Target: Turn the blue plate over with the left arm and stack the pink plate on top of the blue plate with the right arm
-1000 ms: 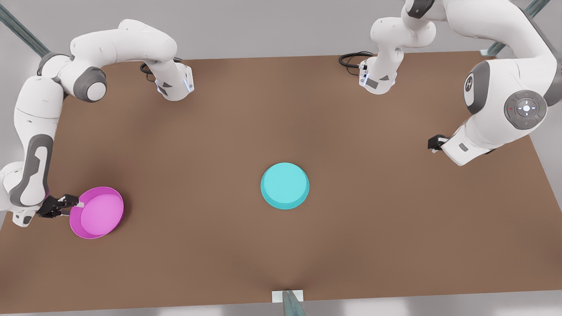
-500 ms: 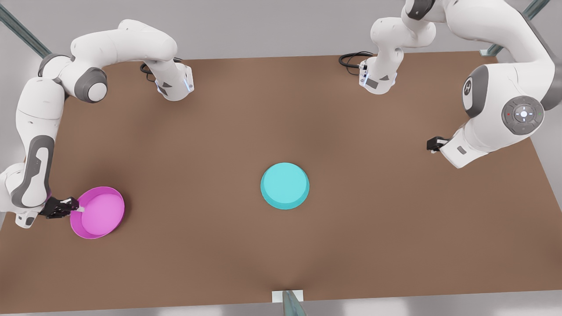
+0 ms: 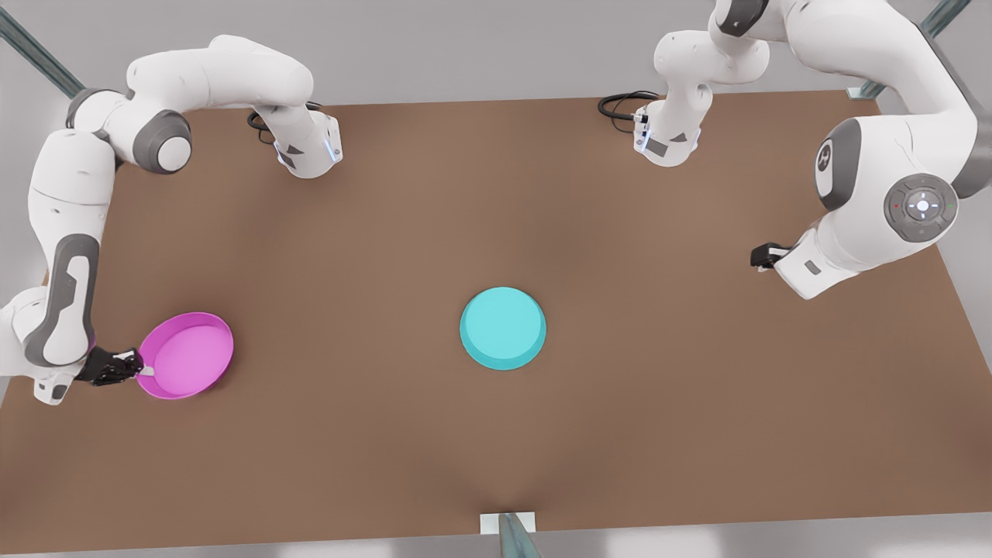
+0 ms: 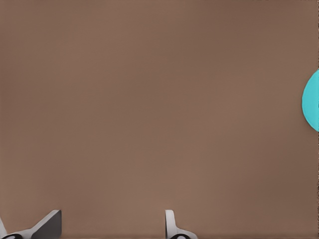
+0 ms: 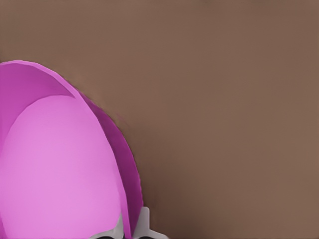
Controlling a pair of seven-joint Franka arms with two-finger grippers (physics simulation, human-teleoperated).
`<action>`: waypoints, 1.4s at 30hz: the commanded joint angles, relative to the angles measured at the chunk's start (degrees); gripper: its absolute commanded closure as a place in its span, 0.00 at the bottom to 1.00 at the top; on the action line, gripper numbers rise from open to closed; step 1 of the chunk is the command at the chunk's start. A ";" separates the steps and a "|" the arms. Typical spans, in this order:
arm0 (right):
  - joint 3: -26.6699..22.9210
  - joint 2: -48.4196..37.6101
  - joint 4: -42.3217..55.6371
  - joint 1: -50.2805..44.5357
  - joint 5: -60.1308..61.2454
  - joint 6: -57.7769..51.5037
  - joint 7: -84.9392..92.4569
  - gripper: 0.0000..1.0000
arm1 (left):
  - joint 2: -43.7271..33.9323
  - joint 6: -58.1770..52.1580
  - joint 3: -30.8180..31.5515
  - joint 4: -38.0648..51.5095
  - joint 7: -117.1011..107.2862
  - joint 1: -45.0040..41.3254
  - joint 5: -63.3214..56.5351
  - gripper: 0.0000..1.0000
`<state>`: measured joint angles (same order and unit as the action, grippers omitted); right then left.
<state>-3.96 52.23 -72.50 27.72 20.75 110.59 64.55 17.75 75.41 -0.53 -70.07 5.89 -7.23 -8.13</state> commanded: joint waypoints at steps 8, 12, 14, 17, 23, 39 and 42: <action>1.33 -6.61 -8.62 -2.41 1.84 0.24 -5.39 0.79 | 0.27 0.00 0.00 -0.07 -0.09 0.02 0.75 0.00; 1.06 -11.79 -15.30 -8.47 3.51 2.08 -10.49 0.79 | 0.35 0.09 -0.35 -0.16 -0.18 0.02 0.66 0.00; 0.89 -13.73 -18.91 -11.29 4.83 3.84 -12.51 0.79 | 0.53 0.00 -0.35 -0.07 -0.18 0.02 0.66 0.00; -2.44 -14.70 -20.14 -18.13 7.11 3.84 -15.06 0.79 | 0.53 0.00 -0.35 -0.07 -0.09 0.02 0.66 0.00; -19.15 -15.66 -24.36 -42.84 20.38 3.75 -19.36 0.79 | 0.62 0.00 -0.35 -0.07 -0.09 0.02 0.66 0.00; -22.05 -18.38 -29.71 -74.13 29.08 18.42 -51.01 0.79 | 0.79 0.00 -0.44 -0.07 -0.17 0.02 0.66 0.00; -21.97 -20.41 -33.32 -77.47 29.96 22.12 -53.37 0.79 | 0.79 0.00 -0.44 -0.07 -0.09 0.02 0.66 0.00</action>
<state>-25.93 31.82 -105.81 -50.79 51.35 133.02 10.88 18.47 75.41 -0.97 -70.14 5.80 -7.21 -7.47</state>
